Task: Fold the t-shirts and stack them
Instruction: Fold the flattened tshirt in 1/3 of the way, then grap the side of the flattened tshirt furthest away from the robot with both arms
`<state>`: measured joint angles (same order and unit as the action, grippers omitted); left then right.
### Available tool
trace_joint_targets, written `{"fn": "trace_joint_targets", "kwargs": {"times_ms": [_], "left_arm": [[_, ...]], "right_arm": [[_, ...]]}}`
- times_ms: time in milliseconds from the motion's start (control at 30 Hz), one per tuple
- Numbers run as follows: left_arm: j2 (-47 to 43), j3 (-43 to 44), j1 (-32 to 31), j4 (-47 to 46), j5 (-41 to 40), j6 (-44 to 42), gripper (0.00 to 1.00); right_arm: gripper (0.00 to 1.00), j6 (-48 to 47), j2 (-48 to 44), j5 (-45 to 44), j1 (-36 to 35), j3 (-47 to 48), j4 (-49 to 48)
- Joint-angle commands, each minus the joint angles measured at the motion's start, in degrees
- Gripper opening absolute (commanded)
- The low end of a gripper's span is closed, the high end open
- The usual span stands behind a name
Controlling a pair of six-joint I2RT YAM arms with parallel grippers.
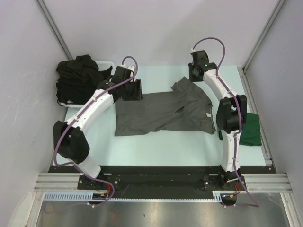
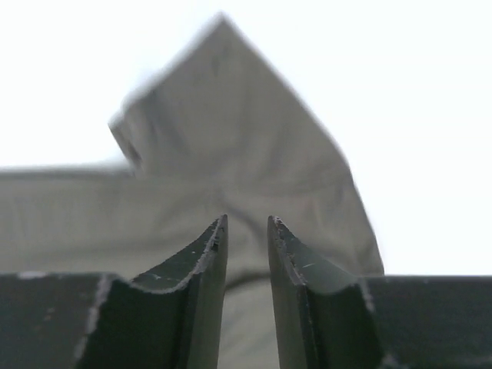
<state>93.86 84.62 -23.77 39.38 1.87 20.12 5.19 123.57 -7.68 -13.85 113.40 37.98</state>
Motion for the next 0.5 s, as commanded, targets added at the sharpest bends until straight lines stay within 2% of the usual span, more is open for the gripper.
{"fn": "trace_joint_targets", "kwargs": {"times_ms": [0,167,333,467], "left_arm": [[-5.44,-2.0,-0.31,-4.57,5.68,1.06,0.62],[-9.57,-7.09,-0.66,-7.11,12.61,0.53,0.67],[-13.7,-13.41,-1.19,-8.08,13.78,2.99,0.71],[-17.22,-17.9,-1.89,-11.51,13.69,6.85,0.76]], "right_arm": [[0.34,-2.2,4.74,1.18,0.31,9.54,-2.11],[0.48,-8.69,9.92,1.18,-0.83,16.31,-6.86],[0.55,-8.35,14.06,5.48,1.19,21.42,-7.65],[0.58,-5.99,18.01,12.93,4.69,25.71,-9.41]]}}
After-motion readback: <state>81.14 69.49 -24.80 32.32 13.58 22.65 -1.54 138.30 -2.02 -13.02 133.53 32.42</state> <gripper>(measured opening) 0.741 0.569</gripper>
